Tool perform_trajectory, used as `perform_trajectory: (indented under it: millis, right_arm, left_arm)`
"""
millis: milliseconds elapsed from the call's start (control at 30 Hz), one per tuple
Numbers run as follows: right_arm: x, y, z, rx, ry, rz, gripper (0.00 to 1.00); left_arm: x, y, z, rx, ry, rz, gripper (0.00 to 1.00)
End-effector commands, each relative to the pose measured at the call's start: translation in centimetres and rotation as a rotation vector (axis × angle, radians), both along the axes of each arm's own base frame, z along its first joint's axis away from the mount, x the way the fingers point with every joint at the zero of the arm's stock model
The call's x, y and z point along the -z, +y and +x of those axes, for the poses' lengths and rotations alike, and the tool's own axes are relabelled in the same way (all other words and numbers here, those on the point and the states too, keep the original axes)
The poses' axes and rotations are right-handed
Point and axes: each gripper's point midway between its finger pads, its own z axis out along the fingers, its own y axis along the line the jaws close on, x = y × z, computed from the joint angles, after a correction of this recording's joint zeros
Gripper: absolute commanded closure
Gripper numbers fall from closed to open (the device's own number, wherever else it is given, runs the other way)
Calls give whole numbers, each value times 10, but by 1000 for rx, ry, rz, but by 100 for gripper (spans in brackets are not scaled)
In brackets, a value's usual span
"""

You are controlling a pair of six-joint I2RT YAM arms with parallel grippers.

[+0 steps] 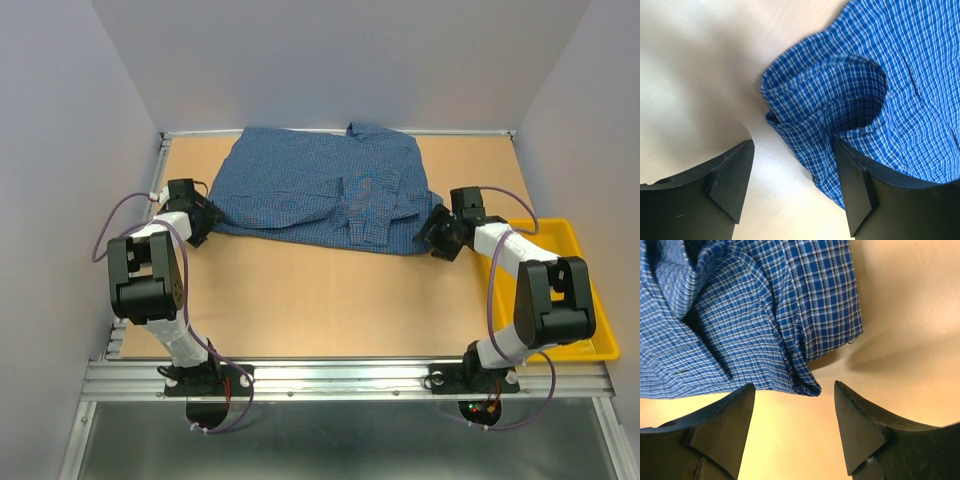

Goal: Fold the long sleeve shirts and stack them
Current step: Fold the shirt

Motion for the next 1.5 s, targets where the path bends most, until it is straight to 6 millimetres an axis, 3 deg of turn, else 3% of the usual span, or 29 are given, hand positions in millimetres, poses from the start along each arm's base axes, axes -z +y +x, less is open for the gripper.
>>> perform_trajectory:
  millis: [0,300,500,600,700,733,833,933,1100,1167,1233,1300,1400,1467]
  right_arm:
    - [-19,5,19,23,-140,68,30]
    - [3,12,17,35,-146,131,34]
    - [20,9,14,57,-134,128,39]
    - [27,6,13,59,-126,113,48]
    - [30,-6,12,71,-128,90,65]
    - [27,-12,13,85,-138,87,75]
    - [21,-28,15,116,-160,84,96]
    - [13,-37,13,119,-171,79,100]
    - [-6,-34,3,107,-168,89,99]
    - [-8,-35,-9,107,-138,81,99]
    - [-4,-37,-21,110,-108,64,99]
    - [1,-37,-37,105,-65,54,100]
    - [6,-36,-57,94,-26,47,97]
    - [2,-37,-64,81,-27,32,84]
  left_arm:
    - [0,15,-1,-49,-12,-1,24]
    - [11,10,3,-19,0,-39,30]
    - [20,10,4,-8,19,-40,41]
    - [22,11,6,-3,25,-33,49]
    - [22,15,8,3,28,-9,67]
    - [20,17,11,0,27,2,77]
    - [17,30,9,-17,50,69,93]
    - [10,39,6,-34,71,115,99]
    - [-1,43,-23,-50,122,150,98]
    - [9,40,-50,-47,181,155,97]
    - [7,36,-64,-41,179,149,94]
    - [21,29,-91,-38,220,127,90]
    - [14,21,-108,-36,191,100,82]
    - [2,16,-111,-21,148,88,64]
